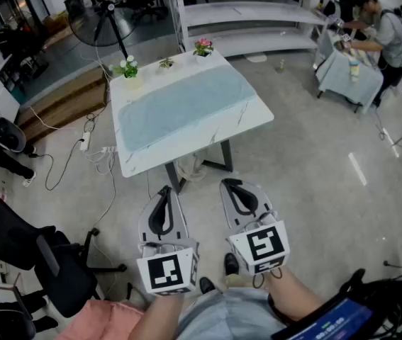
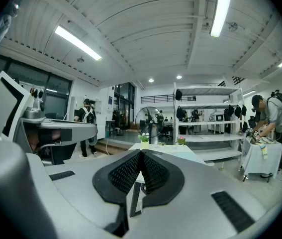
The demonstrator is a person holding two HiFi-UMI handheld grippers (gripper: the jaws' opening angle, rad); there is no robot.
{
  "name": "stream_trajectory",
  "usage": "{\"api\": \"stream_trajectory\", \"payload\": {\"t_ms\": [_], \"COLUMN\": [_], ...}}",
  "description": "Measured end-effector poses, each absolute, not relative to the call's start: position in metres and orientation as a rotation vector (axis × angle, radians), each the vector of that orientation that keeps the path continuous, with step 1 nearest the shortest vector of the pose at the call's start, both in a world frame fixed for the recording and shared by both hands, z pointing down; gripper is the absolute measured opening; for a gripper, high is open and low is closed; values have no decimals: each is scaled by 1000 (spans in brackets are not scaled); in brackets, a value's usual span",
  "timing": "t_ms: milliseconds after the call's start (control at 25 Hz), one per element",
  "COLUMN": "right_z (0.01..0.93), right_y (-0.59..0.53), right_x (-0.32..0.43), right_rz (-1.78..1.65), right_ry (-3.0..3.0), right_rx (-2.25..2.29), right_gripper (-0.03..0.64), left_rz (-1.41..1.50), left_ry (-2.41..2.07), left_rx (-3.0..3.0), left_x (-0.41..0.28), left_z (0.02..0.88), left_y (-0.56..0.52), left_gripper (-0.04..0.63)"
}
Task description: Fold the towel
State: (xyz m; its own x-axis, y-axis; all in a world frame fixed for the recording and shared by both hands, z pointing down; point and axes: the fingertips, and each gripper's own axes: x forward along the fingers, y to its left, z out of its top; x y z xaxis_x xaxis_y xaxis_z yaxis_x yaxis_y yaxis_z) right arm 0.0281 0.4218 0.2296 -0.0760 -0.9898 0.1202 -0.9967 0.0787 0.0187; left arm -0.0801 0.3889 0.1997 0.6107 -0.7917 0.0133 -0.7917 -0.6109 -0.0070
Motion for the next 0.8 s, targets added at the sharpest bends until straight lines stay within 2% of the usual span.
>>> {"api": "stream_trajectory", "payload": {"t_ms": [800], "right_z": [231], "right_y": [377], "right_x": [83], "right_rz": [124], "right_ry": [-2314], "right_rx": [2055], "right_gripper": [23], "left_rz": [-135], "left_ry": [1458], "left_rx": [-2750], "left_x": [-37], "left_z": [199], "left_y": [350], "left_gripper": [8]}}
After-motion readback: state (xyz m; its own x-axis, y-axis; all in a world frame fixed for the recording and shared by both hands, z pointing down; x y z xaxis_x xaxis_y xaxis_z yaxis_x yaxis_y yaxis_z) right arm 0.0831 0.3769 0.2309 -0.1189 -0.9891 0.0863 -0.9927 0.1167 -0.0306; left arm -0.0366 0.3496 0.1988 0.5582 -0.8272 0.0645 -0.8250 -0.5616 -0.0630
